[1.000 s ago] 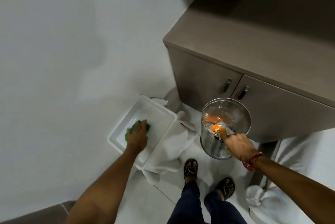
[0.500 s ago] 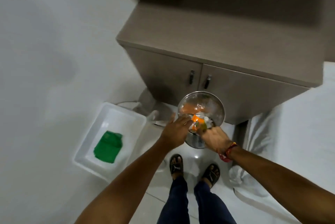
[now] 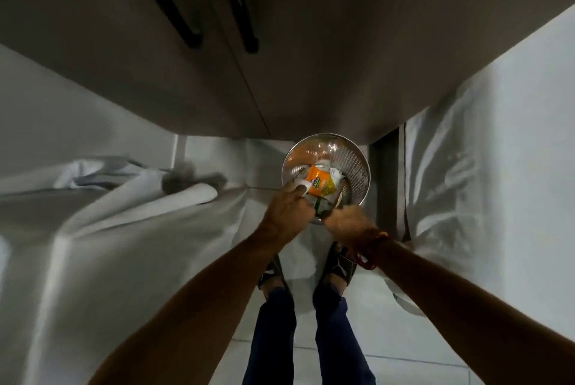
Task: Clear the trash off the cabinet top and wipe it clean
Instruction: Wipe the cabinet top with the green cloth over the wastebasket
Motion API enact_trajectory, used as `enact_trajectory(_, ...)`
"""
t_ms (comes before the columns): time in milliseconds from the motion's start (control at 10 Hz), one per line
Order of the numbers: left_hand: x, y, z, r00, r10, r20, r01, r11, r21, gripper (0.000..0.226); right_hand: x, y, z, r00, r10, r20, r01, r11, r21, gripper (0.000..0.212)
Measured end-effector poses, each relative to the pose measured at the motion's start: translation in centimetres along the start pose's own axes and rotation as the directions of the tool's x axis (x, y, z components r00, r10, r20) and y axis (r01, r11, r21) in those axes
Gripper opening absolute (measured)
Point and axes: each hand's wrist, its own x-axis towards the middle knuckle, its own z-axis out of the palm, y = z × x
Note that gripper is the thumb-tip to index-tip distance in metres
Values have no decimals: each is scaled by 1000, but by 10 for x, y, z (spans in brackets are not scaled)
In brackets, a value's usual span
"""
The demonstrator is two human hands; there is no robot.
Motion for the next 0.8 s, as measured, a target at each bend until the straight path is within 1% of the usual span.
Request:
enact_trajectory(100, 34, 12, 50, 1000, -4, 12, 4, 1000, -12, 11, 23, 25, 57, 993, -4, -121, -6, 997, -78, 36)
enact_trajectory(200, 62, 17, 92, 999, -40, 23, 42, 997, -63, 27, 44, 35, 85, 994, 12, -108, -29, 988, -150, 34)
enact_trajectory(300, 76, 18, 113, 995, -93, 23, 95, 992, -85, 25, 57, 42, 109, 996, 62, -60, -58, 996, 62, 29)
enact_trajectory(400, 81, 18, 115, 992, -107, 67, 112, 991, -69, 12, 61, 42, 118, 983, 181, 40, -185, 969, 165, 11)
enact_trajectory(500, 84, 20, 114, 980, -139, 141, 154, 983, -99, 10, 61, 50, 121, 924, 346, 162, -381, 857, 345, 30)
enact_trajectory(600, 75, 18, 103, 977, -170, 128, 185, 976, -115, 13, 50, 57, 110, 918, 328, 222, -383, 877, 290, 36)
enact_trajectory(700, 61, 10, 71, 976, -180, 127, 196, 972, -127, 19, 34, 55, 83, 942, 287, 176, -322, 920, 225, 41)
enact_trajectory(800, 33, 3, 16, 965, -260, -34, 244, 939, -242, 35, 11, 42, 25, 975, 218, 30, -220, 972, 83, 62)
